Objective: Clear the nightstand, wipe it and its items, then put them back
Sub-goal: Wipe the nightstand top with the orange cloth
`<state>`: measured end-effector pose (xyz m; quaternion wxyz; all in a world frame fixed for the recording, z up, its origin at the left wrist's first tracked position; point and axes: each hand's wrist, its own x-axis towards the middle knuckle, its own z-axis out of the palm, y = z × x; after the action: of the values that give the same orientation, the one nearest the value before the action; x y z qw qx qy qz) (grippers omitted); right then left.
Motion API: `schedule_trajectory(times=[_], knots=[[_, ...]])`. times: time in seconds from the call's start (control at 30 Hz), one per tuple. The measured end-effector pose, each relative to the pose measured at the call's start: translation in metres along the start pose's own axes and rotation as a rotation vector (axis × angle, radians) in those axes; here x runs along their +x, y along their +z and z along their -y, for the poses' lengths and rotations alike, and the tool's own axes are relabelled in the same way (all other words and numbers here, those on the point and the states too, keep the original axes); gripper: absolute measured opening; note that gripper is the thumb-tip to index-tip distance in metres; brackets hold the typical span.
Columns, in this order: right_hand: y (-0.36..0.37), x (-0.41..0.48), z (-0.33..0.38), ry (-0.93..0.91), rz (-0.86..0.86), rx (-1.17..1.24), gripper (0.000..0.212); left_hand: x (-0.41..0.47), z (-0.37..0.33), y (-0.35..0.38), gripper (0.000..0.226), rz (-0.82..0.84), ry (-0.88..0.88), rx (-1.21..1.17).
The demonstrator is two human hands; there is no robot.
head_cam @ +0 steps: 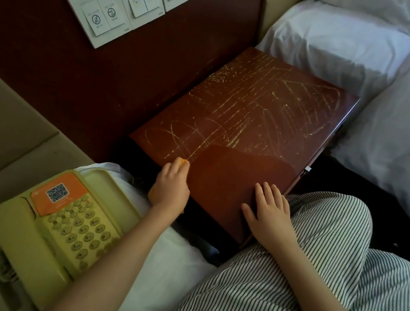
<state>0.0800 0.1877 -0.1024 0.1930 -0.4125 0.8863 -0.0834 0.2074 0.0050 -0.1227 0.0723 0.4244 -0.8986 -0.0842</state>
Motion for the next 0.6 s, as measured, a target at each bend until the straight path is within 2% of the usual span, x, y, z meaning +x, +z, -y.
schedule_trajectory(times=[0.2,0.27,0.43,0.53,0.6], knots=[[0.000,0.000,0.002,-0.003,-0.001,-0.002,0.065,-0.033,-0.026,0.013,0.050,0.038,0.351,-0.073],[-0.001,-0.001,0.001,-0.006,-0.002,0.007,0.064,-0.020,-0.016,0.013,0.048,0.049,0.310,-0.068],[-0.002,-0.004,-0.003,-0.001,-0.008,0.016,0.064,0.022,0.008,0.001,0.044,0.013,0.015,-0.034],[-0.002,-0.004,-0.002,0.004,-0.010,0.025,0.064,0.022,-0.001,0.001,0.046,0.017,-0.035,-0.034],[-0.002,-0.004,-0.001,0.001,-0.003,0.025,0.064,0.010,-0.012,0.004,0.045,0.017,0.006,-0.057]])
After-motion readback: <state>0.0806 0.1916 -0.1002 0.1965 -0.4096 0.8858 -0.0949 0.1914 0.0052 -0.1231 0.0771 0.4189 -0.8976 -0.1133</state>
